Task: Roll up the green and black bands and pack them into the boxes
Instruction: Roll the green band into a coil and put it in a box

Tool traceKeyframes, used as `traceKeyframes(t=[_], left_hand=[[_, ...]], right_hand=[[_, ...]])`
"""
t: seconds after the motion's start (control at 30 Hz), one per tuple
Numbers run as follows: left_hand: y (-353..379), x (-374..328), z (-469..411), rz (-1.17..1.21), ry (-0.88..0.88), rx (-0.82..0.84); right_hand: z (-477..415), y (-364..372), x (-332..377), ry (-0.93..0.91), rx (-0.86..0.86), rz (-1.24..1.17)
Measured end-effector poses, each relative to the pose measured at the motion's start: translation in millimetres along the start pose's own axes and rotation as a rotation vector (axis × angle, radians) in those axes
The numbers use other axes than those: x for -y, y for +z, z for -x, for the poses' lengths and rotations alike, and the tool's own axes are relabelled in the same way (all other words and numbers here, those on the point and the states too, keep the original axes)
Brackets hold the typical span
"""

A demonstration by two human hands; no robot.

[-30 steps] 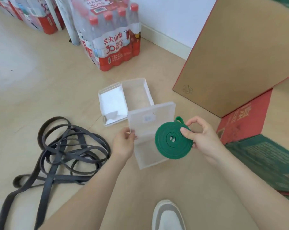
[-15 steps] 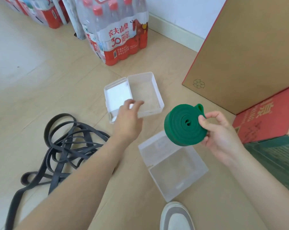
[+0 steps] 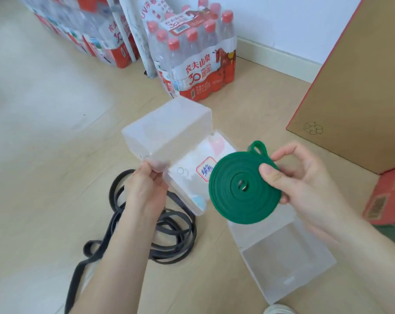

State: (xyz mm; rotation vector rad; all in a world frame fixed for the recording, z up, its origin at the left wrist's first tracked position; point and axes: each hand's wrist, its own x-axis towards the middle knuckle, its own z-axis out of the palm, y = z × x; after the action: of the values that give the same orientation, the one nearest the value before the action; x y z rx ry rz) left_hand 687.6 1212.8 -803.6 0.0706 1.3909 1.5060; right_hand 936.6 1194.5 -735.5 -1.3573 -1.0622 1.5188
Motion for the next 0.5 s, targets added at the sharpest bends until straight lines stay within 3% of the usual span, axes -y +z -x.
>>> traceKeyframes(t=[0.1,0.33,0.4,0.5], left_hand=[[-13.9,-22.3,2.7,0.145,-0.072,-0.030],[-39.1,-59.4,0.7,0.147,0.052,-0.052],[-39.3,-60.3,-1.8,0.083,0.097,-0.037],[-22.0,-53.5,0.8,-0.050,0.205,-0.009]], right_hand=[[14.7,43.2,-19.0,0.013,0.200,0.107],[43.7,78.9,-69.8,-0.254,0.506,0.991],[39.2,72.5,-77.8,-0.265,0.490,1.136],[25.3,50.1,-84.6,-0.222,0.328,1.244]])
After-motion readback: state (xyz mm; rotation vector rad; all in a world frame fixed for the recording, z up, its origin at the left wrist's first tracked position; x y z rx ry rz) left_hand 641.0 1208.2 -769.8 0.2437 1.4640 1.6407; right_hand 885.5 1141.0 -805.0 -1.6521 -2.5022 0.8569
